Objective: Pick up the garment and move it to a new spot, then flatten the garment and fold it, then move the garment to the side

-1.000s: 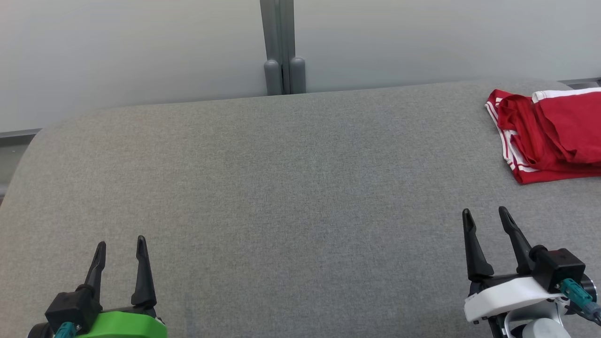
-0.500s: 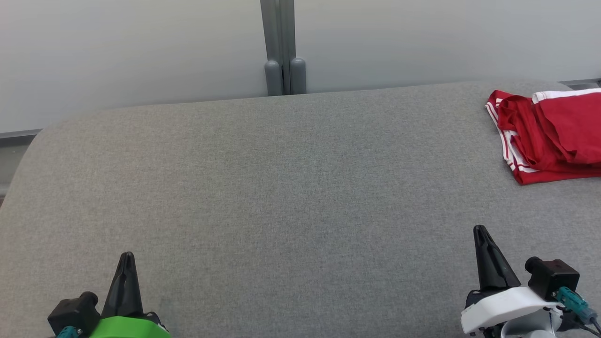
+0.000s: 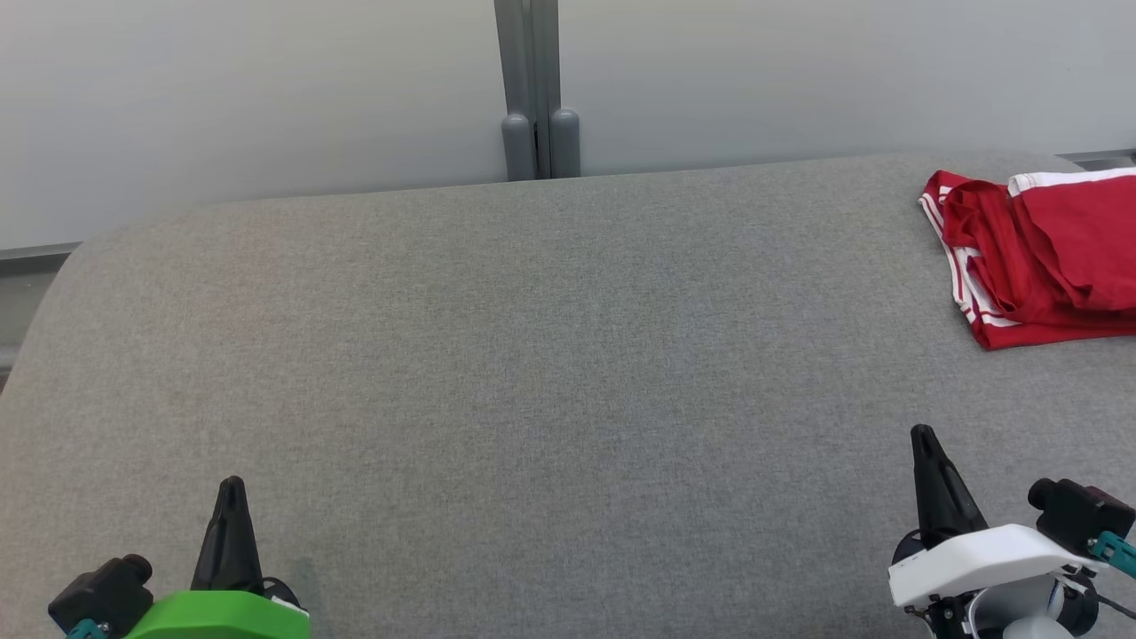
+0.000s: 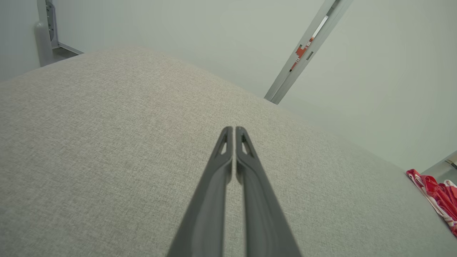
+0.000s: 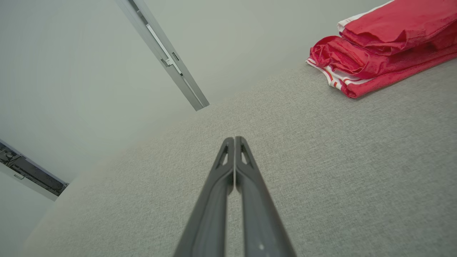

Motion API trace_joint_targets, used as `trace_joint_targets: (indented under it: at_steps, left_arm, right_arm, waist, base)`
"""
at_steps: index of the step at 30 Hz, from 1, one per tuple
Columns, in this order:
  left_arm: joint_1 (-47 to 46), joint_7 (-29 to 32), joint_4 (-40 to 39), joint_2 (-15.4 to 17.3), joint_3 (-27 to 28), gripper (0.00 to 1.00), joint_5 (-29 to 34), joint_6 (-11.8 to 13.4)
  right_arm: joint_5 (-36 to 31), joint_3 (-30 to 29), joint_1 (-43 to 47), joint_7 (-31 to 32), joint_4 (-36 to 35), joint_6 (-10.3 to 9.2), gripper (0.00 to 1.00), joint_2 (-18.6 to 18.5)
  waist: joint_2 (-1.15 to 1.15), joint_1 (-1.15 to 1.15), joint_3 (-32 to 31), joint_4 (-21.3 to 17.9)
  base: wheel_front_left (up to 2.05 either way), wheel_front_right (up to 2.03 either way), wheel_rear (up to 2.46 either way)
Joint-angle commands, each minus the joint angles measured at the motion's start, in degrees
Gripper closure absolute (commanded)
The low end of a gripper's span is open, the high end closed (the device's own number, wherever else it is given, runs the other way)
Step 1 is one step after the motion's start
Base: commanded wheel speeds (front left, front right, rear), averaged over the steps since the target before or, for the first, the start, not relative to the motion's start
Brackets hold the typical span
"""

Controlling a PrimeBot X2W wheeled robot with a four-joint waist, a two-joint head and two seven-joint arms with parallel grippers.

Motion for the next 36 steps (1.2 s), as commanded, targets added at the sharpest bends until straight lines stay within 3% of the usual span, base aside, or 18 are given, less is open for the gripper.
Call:
trace_joint_targets:
  at_steps: [1,36]
  left_arm:
    - [-1.9,0.4,-1.0,0.4,0.3,1.0,-2.4,0.0]
    - [-4.5,7.3,-1.0,0.6,0.6,1.0,-28.7,-0.1]
  right_arm:
    - [2.4,-0.4,-1.6,0.5,-0.5,-0.02,1.0,-0.2]
    - [28.6,-2.8,-4.2,7.4,0.9,-0.04,1.0,0.5]
  waist:
    - [0.0,0.0,0.0,0.0]
    - [0.0,0.0,0.1,0.3]
  base:
    - [0.0,0.0,0.0]
    - [0.0,0.0,0.0]
